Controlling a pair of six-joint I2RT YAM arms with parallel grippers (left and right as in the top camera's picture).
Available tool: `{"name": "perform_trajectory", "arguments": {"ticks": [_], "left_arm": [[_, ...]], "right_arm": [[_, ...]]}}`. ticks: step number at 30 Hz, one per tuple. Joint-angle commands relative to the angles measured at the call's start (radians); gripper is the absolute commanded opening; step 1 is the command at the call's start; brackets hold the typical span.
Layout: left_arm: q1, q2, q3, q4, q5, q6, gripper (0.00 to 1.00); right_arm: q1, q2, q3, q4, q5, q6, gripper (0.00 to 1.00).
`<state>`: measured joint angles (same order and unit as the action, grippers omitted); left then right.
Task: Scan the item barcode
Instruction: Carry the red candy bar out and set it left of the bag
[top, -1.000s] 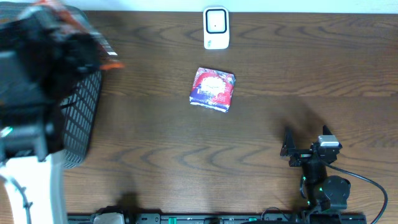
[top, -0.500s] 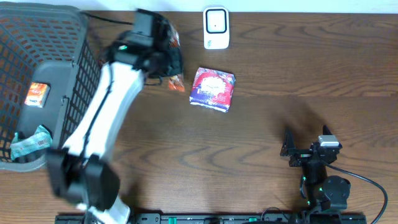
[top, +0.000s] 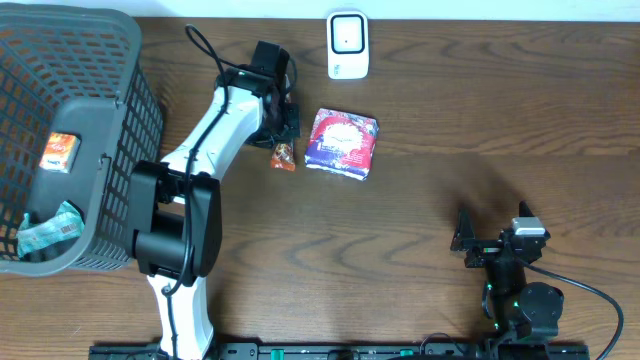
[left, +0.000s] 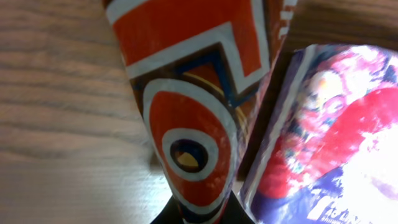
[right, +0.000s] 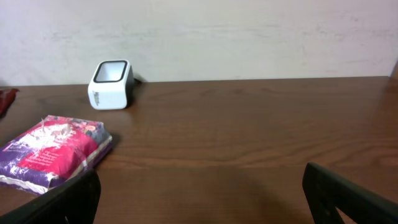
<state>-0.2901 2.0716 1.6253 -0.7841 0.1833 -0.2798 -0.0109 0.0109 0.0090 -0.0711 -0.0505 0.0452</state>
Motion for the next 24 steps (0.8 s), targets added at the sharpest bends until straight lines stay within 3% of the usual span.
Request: {"name": "perform_trajectory", "arguments": {"ticks": [1, 18, 21, 24], "left_arm": [[-0.035, 0.034, -0.003, 0.019, -0.011, 0.016, 0.08], [-0.109, 0.059, -0.003, 0.071, -0.017, -0.073, 0.08], [-0.091, 0.035, -0.002, 0.071, -0.016, -0.073, 0.23], [-0.068, -0.006, -0.002, 0.069, -0.016, -0.073, 0.59]], "right_arm": [[-0.008, -0.006, -0.003, -0.003, 0.007, 0.013, 0.99], [-0.008, -0.006, -0.003, -0.003, 0.007, 0.013, 0.99], [-0.008, -0.006, -0.003, -0.003, 0.007, 0.013, 0.99], [-0.008, -0.006, -0.003, -0.003, 0.007, 0.013, 0.99]]}}
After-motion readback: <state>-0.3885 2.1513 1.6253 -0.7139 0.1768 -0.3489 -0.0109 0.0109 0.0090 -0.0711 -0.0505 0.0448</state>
